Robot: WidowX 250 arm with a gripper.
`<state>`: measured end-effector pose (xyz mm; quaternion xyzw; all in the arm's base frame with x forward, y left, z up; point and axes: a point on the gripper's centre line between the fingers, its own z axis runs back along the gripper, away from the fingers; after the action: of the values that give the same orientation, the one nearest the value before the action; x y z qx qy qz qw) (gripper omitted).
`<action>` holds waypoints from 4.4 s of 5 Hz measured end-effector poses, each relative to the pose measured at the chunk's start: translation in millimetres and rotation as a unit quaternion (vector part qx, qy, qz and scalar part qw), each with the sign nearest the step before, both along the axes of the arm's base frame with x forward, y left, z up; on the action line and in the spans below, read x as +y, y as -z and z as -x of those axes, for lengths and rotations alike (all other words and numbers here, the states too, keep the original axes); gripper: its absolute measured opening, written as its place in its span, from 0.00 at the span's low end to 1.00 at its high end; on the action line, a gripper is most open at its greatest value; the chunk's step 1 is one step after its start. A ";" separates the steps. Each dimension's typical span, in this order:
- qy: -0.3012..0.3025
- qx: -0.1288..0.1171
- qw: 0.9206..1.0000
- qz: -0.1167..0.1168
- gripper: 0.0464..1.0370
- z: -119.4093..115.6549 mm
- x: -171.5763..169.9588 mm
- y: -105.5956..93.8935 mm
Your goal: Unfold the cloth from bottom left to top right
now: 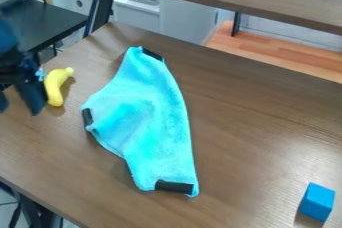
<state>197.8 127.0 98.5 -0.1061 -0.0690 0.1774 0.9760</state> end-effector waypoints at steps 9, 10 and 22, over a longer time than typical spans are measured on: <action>-0.147 -0.055 0.984 0.079 0.96 -100.5 29.6 87.2; -0.151 -0.054 0.984 0.081 0.96 -103.5 25.7 87.7; -0.190 0.082 0.978 -0.026 0.00 -224.2 -138.5 28.4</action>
<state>422.0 -11.6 70.1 -0.0505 -0.0123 0.3653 0.9294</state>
